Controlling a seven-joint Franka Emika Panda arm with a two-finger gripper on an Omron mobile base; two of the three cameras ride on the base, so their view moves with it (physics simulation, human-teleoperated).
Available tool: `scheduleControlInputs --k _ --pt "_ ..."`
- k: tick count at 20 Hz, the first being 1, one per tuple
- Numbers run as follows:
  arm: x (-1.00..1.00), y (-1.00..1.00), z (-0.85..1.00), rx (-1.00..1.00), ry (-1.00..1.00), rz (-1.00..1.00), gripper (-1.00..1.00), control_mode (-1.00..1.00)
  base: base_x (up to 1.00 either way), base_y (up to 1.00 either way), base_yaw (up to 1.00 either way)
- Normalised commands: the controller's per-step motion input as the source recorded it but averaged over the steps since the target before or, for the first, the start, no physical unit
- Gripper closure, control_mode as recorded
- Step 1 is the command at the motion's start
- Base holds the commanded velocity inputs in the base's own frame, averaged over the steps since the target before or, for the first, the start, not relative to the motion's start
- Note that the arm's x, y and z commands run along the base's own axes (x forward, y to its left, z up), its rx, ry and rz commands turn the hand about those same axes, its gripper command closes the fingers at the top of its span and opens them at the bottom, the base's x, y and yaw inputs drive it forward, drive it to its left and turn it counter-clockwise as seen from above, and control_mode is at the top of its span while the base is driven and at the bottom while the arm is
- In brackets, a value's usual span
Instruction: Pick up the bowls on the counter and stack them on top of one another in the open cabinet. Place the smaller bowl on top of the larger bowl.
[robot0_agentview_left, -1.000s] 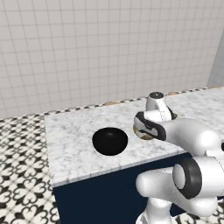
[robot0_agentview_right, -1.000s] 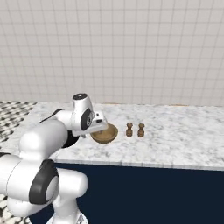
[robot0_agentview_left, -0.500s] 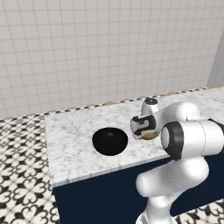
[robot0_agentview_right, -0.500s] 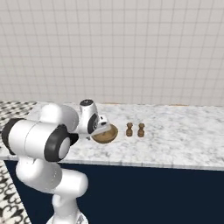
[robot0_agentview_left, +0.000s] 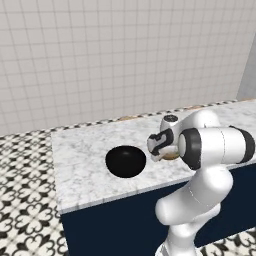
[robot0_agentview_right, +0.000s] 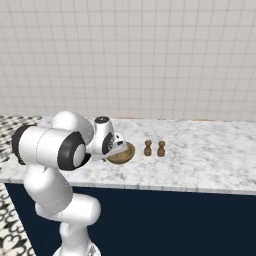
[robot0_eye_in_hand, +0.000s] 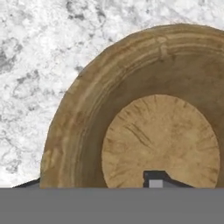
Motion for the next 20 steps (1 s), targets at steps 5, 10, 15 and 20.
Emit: scheduleControlInputs --k 5,10,15,20 --pt "-0.16 0.02 0.61 0.02 0.0 0.1 1.0 -1.0 0.0 0.0 0.0" --pt "-0.45 0.4 1.0 0.0 -0.02 0.21 1.0 -1.0 0.0 0.0 0.0" --pt "-0.29 1.0 0.67 -0.01 0.04 0.21 1.0 -1.0 0.0 0.0 0.0" --pt "-0.12 1.0 0.02 -0.14 0.04 0.05 1.0 -1.0 0.0 0.0 0.0"
